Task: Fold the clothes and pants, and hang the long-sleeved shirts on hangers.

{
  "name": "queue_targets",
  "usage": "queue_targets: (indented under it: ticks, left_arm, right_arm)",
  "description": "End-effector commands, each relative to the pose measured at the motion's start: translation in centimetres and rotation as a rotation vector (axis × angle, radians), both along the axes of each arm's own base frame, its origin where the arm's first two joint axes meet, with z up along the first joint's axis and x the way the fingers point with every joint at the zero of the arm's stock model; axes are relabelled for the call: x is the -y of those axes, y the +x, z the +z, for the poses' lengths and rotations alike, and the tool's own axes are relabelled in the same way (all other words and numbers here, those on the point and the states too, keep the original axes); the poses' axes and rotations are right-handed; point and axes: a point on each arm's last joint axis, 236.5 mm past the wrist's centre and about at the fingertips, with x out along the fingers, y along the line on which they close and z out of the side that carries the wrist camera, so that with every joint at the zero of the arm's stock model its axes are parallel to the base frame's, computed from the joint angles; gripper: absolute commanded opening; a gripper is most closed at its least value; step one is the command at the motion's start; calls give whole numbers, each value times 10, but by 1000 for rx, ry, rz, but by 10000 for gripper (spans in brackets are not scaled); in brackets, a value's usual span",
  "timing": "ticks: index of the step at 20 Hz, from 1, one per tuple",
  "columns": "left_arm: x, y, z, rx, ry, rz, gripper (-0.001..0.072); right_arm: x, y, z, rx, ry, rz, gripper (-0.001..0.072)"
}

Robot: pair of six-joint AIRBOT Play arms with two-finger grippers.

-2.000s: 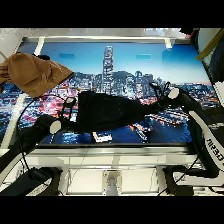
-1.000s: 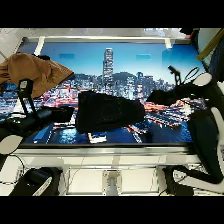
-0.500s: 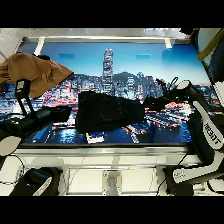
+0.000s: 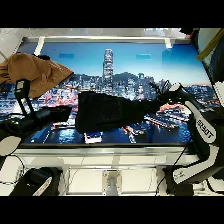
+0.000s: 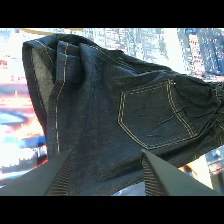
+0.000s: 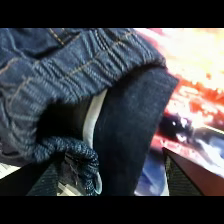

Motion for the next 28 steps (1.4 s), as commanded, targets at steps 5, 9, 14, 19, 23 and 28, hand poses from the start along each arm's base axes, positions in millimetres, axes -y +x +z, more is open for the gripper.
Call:
queue_targets:
  ticks: [5, 9, 14, 19, 23, 28]
  left_arm:
    - [0, 0, 0, 1, 0, 1, 482]
    - [-1, 0, 0, 2, 2, 2, 482]
    - [-1, 0, 0, 3, 3, 2, 482]
    - [-2, 1, 0, 6, 10, 3, 482]
    - [-7, 3, 0, 17, 38, 11, 482]
    - [-8, 3, 0, 18, 40, 12, 482]
  right_arm:
    - [-20, 2, -4, -14, 98, -5, 667]
    - [-26, 9, -1, 0, 143, -23, 53]
    - [3, 41, 72, 140, 180, -28, 27]
    - [126, 45, 187, 331, 37, -209, 25]
    - [258, -18, 226, 358, -114, -516, 24]
    - [401, -132, 242, 387, -253, -1060, 24]
